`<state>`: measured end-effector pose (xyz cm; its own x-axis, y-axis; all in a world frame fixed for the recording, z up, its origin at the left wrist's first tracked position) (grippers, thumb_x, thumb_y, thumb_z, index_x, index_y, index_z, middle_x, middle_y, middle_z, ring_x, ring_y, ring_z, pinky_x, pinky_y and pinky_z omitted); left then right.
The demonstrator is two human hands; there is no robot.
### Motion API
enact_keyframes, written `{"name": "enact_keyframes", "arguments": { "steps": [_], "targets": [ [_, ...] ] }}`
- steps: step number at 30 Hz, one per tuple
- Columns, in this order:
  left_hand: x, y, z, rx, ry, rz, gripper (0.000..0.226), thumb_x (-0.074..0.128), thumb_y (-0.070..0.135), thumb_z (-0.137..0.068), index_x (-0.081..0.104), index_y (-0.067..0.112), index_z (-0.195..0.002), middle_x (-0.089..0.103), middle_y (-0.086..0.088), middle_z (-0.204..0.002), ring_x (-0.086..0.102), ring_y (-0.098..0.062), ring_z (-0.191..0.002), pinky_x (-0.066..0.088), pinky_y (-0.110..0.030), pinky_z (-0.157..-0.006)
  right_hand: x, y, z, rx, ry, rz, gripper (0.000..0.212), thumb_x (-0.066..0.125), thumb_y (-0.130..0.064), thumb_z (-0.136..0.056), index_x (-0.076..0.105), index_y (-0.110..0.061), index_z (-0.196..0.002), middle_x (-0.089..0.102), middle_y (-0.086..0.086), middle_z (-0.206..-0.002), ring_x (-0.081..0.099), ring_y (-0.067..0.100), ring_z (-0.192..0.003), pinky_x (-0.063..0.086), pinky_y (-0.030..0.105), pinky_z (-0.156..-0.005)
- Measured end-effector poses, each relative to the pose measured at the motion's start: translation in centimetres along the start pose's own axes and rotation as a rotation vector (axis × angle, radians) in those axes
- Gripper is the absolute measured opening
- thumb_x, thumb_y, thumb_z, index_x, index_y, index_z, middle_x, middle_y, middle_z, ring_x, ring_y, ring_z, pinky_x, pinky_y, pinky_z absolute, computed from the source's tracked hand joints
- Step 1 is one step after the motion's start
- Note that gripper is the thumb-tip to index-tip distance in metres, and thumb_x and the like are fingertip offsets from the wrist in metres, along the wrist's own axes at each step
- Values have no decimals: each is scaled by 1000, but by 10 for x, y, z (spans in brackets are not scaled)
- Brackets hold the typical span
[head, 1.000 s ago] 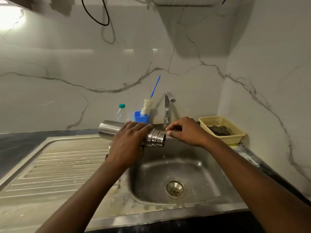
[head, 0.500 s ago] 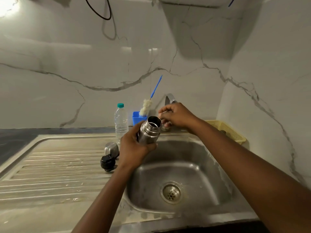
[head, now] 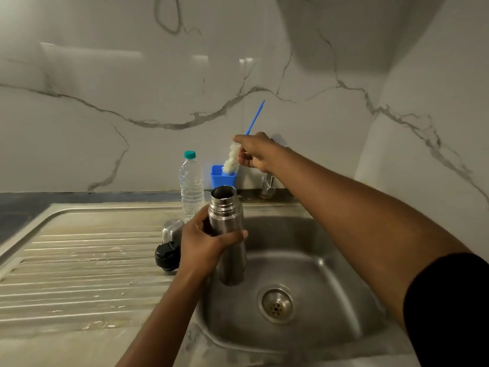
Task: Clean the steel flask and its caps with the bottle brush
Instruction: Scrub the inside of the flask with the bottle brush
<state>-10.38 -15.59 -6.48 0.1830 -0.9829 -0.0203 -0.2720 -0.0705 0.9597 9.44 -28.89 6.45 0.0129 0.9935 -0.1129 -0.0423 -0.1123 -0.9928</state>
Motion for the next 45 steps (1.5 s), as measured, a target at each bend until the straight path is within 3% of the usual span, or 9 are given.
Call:
{"name": "enact_keyframes", "arguments": {
  "steps": [5,11,15,22,26,30,35,38,45],
  "targets": [
    [1,-7,-2,8,-24,-65,61,99,13,-64,71,36,-113,78,15,-105,73,-2,-97,57,-30,-87,7,-1,-49,-34,123,88,38,71,-33,-95,58,-8,-120,61,5,-84,52,13,-63,55,27,-66],
    [1,-11,-4,-1,-24,-67,59,99,12,-63,73,31,-113,80,9,-104,75,-8,-96,61,-37,-89,16,-2,-81,-147,187,289,27,66,-28,-95,66,-8,-113,75,13,-108,72,23,-80,64,35,-73],
    [-1,-7,-4,20,-9,-54,57,98,9,-64,73,32,-110,79,12,-101,74,-5,-94,58,-26,-83,19,-21,-76,-284,233,401,26,62,-29,-97,68,-6,-109,75,12,-104,76,29,-93,65,45,-82],
    [-1,-9,-5,-7,16,-55,58,100,11,-62,74,34,-109,79,11,-100,74,-5,-92,59,-35,-88,8,-72,-37,-522,301,483,31,56,-31,-101,69,-4,-100,75,10,-95,74,25,-85,63,39,-79],
    [0,-11,-4,-8,-1,-71,58,99,13,-63,73,35,-110,79,13,-102,74,-4,-94,59,-34,-88,-9,-90,-4,-604,343,506,37,53,-33,-105,69,-1,-97,75,10,-89,73,22,-81,59,31,-72],
    [5,-11,0,-4,-50,-107,60,99,16,-64,72,34,-114,79,15,-104,73,-2,-95,56,-27,-84,-38,-91,39,-662,339,481,42,52,-35,-106,71,2,-98,76,12,-87,72,19,-75,60,33,-71],
    [14,-16,7,-13,-105,-149,58,99,11,-64,71,27,-112,79,13,-103,75,-3,-93,58,-26,-82,-75,-73,91,-664,305,361,36,55,-33,-106,73,-4,-95,68,-11,-71,61,-3,-52,50,19,-58],
    [17,-22,8,-17,-105,-164,62,100,8,-61,73,23,-115,80,6,-104,76,-8,-95,61,-32,-86,-96,-62,117,-647,308,287,36,56,-36,-106,74,-8,-93,68,-12,-68,60,-2,-54,49,20,-62],
    [20,-29,11,-26,-145,-240,64,100,13,-61,70,29,-115,79,13,-104,74,-1,-95,58,-25,-81,-123,-37,160,-594,283,134,35,56,-37,-106,73,-9,-91,64,-4,-66,54,3,-53,48,20,-55]
  ]
}}
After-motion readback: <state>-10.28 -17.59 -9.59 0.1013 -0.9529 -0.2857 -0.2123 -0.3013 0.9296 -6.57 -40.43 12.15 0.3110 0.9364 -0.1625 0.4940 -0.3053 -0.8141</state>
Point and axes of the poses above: each hand's wrist, its own z-axis away from the middle knuckle, its own x-axis out of the palm, y = z × x, the point moved 1 cm from there along -z, towards the middle knuckle
